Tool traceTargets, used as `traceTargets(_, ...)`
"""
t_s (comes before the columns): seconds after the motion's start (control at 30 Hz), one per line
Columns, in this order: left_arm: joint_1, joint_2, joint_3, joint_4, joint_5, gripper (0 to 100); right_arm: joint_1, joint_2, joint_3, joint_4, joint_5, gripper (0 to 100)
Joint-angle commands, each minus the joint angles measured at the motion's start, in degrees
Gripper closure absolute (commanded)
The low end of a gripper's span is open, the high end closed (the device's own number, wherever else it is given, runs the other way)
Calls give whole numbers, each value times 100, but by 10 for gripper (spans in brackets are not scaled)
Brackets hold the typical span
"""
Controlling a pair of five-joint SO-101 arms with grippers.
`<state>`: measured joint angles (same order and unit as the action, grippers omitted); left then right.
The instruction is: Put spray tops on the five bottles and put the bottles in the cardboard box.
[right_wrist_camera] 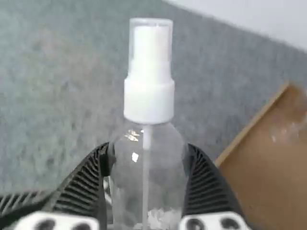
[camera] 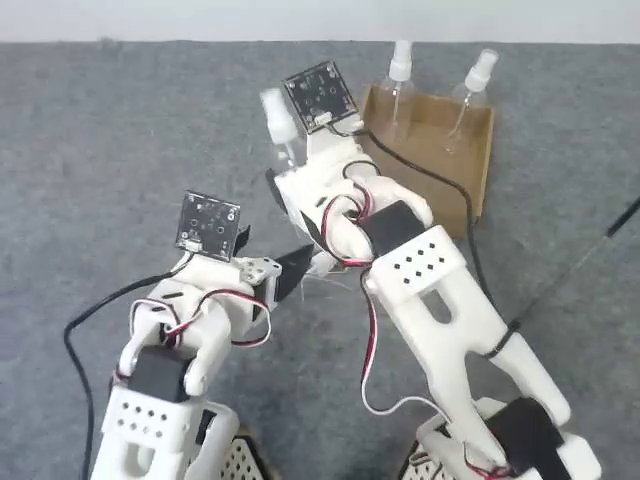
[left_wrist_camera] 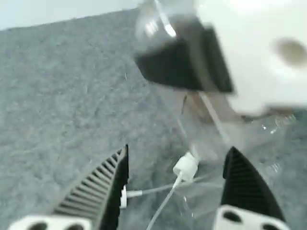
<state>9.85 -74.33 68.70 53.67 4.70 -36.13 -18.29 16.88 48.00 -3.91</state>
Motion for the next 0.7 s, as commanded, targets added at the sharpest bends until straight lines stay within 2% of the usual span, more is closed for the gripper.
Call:
traceTargets(0.0,53,-105,75,-475,-62,702,-198,-884,-422,576,-62,992)
traceTargets(0.2,53,-105,75,-457,-62,702,-198,-1534,-404,1165,-62,992)
traceTargets(0.5,62,-105,84,-457,-62,704,-180,-2044,264,1191,123,992)
traceTargets(0.57,62,-105,84,-448,-53,705,-4,-2035,264,1200,440,992)
traceTargets(0.67,62,-105,171,-448,-62,705,690,-2000,97,1235,651,992)
